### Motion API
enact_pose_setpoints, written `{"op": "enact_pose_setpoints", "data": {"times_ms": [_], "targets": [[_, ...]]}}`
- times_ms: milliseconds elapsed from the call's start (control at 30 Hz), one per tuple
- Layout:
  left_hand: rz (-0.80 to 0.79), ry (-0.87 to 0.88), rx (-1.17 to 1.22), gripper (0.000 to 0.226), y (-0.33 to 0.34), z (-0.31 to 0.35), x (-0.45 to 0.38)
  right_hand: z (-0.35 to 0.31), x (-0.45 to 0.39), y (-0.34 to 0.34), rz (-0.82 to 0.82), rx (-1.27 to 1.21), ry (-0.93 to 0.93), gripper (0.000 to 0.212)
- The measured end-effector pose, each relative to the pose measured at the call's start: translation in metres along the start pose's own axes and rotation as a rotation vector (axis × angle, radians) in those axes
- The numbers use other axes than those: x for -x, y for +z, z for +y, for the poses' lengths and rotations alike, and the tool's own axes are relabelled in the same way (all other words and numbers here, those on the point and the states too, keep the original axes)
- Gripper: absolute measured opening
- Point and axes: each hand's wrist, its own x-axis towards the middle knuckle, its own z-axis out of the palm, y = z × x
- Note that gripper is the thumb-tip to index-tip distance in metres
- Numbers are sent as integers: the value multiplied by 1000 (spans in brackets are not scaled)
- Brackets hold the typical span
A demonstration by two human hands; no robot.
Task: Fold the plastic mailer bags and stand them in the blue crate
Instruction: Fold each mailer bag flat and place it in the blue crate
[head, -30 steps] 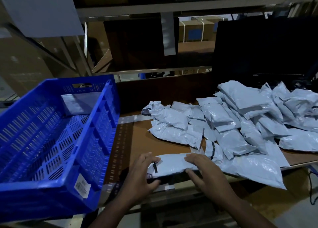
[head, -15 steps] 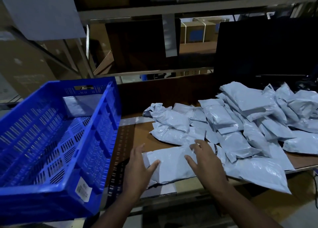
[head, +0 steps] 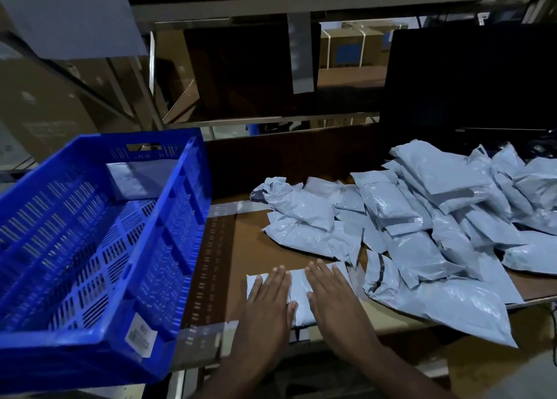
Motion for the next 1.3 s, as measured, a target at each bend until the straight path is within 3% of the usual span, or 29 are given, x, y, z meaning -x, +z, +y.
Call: {"op": "enact_pose_setpoints", "data": {"times_ms": [333,467,767,1033,1200,1300], "targets": [[-55,6,23,56,6,-6,2,-10,0,-5,-177,14,145,69],[-22,1,81,58,8,-12,-2,-6,-6,-11,-215,17,130,58],[-89,-54,126,75,1,-7,8,-5,11,-19,-260,-35,302,76],[-146,-58,180,78,-6,-10,6,4,24,-25,-311,-71,328,93],[-207,-159,294,74,-21,-15,-1,0,22,-29,-325,-131,361,101],[-200,-173,248,75,-24,-6,1,-1,19,-33,-312,-184,406,85]]}}
